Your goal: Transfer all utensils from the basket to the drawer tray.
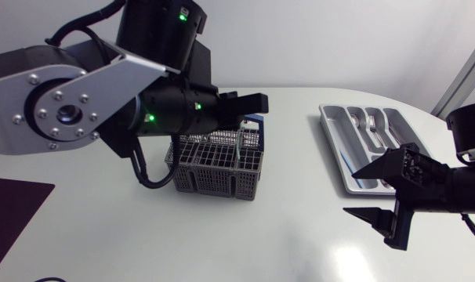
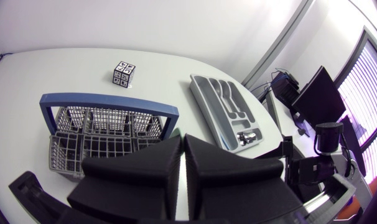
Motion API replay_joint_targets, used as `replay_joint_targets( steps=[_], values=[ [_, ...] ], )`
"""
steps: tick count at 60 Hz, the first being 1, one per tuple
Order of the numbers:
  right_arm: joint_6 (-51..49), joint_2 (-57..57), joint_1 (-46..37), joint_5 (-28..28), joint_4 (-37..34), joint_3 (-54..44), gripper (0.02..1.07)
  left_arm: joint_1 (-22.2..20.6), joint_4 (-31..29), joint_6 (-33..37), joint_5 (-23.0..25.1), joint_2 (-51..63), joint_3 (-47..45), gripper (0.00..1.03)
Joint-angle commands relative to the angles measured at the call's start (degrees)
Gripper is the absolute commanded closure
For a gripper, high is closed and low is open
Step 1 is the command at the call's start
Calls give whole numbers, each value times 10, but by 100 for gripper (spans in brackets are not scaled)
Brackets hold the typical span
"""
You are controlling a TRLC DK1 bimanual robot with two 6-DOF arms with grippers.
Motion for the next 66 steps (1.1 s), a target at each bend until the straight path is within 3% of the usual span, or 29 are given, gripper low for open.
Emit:
replay_joint_targets(
  steps=[1,11,27,35,51,66],
  values=[
    [47,4,15,-14,-5,22,17,-3,-3,-16,4,-14,18,99],
    [108,16,40,-38,-5,44,17,1,-3,-26,11,-25,16,99],
    [171,38,95,-68,-3,80,17,8,-8,-37,73,-47,8,99],
    [197,51,125,-87,3,92,17,1,-9,-36,117,-53,-4,99],
    [234,82,166,-122,32,102,17,-43,-9,-21,153,-61,-29,99],
    [245,105,188,-159,36,115,18,-44,-22,-21,225,-61,-41,99]
  ],
)
